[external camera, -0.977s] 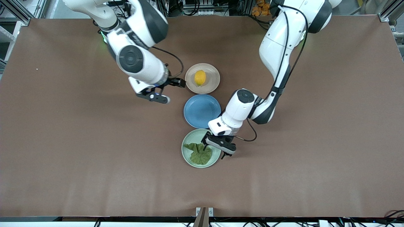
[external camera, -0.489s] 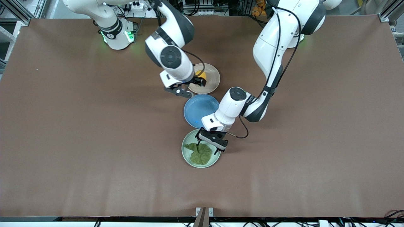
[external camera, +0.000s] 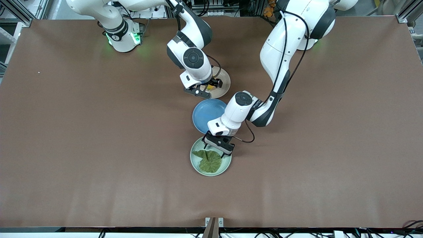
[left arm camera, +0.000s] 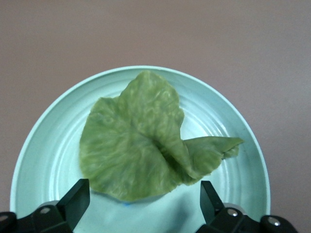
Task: Pick lemon and lettuce from plates
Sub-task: 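Grasp the lemon with the right gripper while the left gripper grasps the lettuce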
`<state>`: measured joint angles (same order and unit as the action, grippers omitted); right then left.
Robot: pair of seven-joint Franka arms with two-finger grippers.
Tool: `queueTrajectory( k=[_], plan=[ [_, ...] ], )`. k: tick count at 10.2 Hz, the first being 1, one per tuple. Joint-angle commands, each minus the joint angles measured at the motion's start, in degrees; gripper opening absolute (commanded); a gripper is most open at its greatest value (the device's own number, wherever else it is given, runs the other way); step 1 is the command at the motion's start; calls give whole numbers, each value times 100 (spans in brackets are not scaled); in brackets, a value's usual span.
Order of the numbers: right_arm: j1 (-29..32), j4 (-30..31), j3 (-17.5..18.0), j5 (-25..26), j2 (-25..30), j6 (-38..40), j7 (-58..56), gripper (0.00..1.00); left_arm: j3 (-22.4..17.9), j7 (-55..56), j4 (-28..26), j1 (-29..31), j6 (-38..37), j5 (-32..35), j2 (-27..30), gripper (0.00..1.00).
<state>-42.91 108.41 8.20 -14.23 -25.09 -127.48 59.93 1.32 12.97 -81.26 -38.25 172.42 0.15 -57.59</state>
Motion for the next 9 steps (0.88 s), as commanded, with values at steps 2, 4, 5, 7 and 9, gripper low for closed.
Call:
queueTrajectory(
  k=[2, 4, 5, 7, 9],
  plan=[
    [-296, 163, -46, -54, -223, -285, 80, 100, -70, 48, 136, -60, 55, -94, -130, 74],
    [-393, 155, -46, -45, -303, -357, 89, 100, -70, 48, 119, -60, 46, -85, -121, 38],
    [-402, 163, -46, -45, -338, -383, 89, 100, -79, 31, 110, -60, 46, -42, -95, 25],
    [-454, 251, -55, -45, -391, -496, 89, 100, -114, -31, 93, -34, 37, -6, -34, 20],
    [-455, 304, -55, -45, -400, -585, 98, 100, -132, -223, 23, 71, 37, 168, -33, 18]
  ],
)
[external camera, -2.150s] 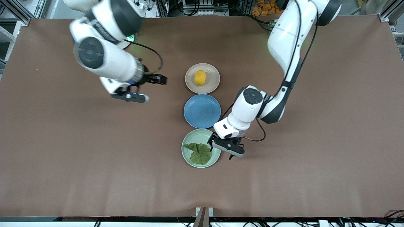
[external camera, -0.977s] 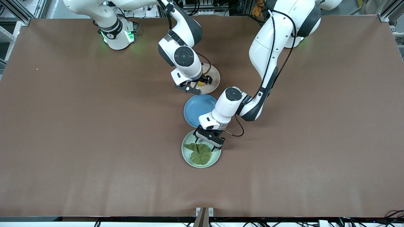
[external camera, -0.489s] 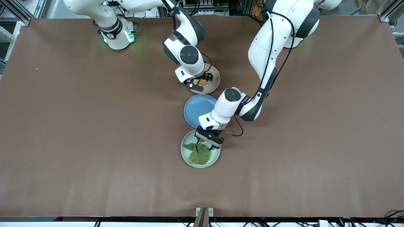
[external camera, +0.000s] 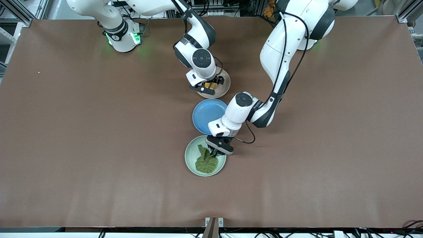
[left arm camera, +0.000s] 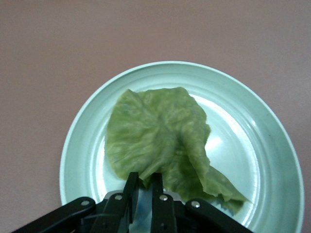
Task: Pick lemon and lettuce from plates
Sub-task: 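Grasp the lemon with the right gripper while the left gripper grasps the lettuce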
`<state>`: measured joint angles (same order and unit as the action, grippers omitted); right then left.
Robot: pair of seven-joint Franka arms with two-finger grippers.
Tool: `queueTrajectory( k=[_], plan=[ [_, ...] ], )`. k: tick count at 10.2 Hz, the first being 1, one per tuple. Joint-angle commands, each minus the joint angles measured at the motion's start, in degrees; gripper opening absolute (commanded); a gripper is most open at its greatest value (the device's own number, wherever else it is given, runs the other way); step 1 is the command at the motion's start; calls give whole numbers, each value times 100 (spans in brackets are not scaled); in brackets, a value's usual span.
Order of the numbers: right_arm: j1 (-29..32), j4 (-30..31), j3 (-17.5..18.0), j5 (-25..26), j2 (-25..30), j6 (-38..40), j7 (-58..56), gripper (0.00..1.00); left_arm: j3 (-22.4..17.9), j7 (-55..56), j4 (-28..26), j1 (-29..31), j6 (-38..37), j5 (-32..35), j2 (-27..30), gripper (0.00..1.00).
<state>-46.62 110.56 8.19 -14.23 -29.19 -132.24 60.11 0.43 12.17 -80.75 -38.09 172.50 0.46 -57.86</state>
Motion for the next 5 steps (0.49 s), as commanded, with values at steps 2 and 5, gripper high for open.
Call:
queueTrajectory(
  k=[2, 5],
  plan=[
    [-84, 79, -54, -45, 1, -135, 194, 100, -35, -512, -133, 266, 29, 208, -6, 16],
    [-145, 106, -63, -1, -78, -170, 194, 70, -35, -567, -292, 329, 12, 208, 47, 0]
  ],
)
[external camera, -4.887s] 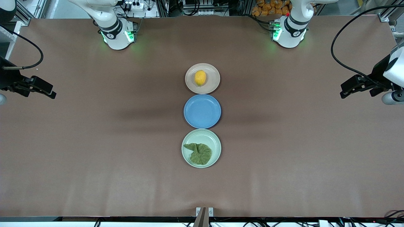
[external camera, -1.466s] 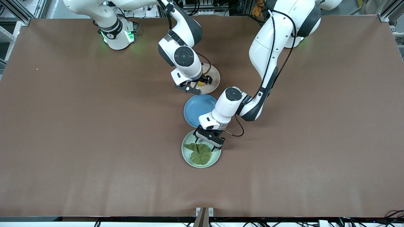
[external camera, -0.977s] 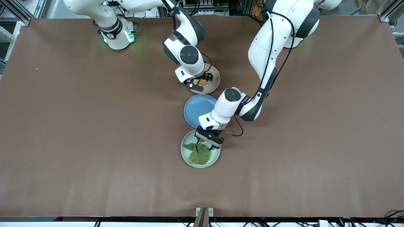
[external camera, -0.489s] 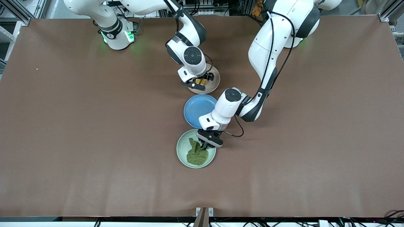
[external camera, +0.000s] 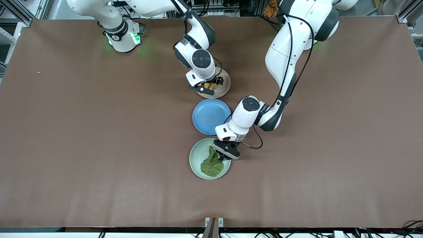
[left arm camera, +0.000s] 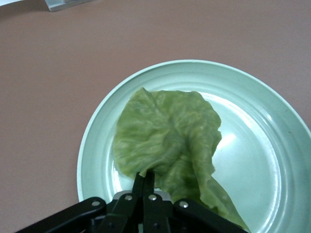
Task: Pick lemon and lettuce from plates
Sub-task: 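Grasp the lemon with the right gripper while the left gripper grasps the lettuce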
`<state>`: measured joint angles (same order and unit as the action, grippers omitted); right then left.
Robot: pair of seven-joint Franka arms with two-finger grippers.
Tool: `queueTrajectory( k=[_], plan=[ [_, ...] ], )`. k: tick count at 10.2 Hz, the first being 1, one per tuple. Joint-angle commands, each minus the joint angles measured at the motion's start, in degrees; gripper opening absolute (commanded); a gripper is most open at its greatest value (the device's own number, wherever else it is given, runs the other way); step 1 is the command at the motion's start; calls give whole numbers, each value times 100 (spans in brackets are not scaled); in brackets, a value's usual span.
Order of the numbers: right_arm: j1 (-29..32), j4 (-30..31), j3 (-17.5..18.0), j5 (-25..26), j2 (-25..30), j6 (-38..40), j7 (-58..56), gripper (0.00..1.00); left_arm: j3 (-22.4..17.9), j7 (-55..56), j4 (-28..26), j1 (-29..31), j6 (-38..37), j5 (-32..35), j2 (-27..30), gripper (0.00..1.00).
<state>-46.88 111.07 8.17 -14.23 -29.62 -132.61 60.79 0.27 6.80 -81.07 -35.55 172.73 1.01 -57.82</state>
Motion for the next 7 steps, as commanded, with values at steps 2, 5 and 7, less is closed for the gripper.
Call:
queueTrajectory(
  k=[2, 5, 7],
  plan=[
    [-128, 55, -61, -1, -36, -142, 118, 50, 17, 171, -417, 4, -325, 66, 348, 0],
    [-120, 38, -78, 77, 34, -81, 109, 12, 34, 935, -392, -49, -1958, 66, 1147, 0],
    [-32, -15, -87, 78, 166, 67, 30, 0, 34, 981, -357, 38, -2707, 66, 1578, 0]
  ],
)
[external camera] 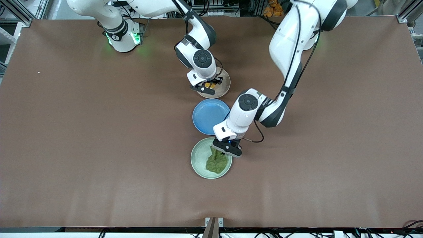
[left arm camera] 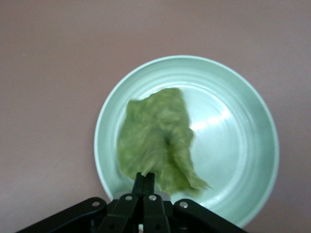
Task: Pick lemon and lettuce from plates
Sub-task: 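Grasp the lemon with the right gripper while the left gripper grasps the lettuce, then lift the lemon with the right gripper while the left gripper lifts the lettuce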
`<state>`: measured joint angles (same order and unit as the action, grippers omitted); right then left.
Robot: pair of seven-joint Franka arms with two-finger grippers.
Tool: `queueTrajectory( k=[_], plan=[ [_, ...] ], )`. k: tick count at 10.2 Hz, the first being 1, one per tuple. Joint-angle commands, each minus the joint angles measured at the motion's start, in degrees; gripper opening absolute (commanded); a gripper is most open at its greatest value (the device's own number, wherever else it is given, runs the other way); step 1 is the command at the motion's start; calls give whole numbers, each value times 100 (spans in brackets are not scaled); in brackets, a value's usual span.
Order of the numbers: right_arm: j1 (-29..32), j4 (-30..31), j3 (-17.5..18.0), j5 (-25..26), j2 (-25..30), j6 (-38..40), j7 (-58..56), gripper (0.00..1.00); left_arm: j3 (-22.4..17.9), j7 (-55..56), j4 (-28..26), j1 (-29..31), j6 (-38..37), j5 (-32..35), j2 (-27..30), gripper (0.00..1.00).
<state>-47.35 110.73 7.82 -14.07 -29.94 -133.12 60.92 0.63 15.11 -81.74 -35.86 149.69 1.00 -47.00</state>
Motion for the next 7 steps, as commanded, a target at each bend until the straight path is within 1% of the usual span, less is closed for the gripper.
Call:
queueTrajectory(
  k=[1, 2, 4, 5, 7],
  plan=[
    [146, -60, -52, 62, 312, 302, -10, 0, -1, 151, -290, 148, -692, 59, 725, 0],
    [261, -148, -44, 62, 391, 495, -115, 0, -1, 177, -307, 236, -834, 15, 945, 0],
    [646, -193, -35, 44, 680, 768, -474, 0, -1, 159, -290, 666, -1220, -73, 1341, 0],
    [953, -193, -44, 44, 795, 961, -885, 0, -10, 107, -290, 894, -1527, -73, 1508, 0],
    [1760, -184, -35, 36, 1006, 1068, -1850, 0, -10, -147, -290, 1430, -2195, -29, 1772, 0]
  ],
)
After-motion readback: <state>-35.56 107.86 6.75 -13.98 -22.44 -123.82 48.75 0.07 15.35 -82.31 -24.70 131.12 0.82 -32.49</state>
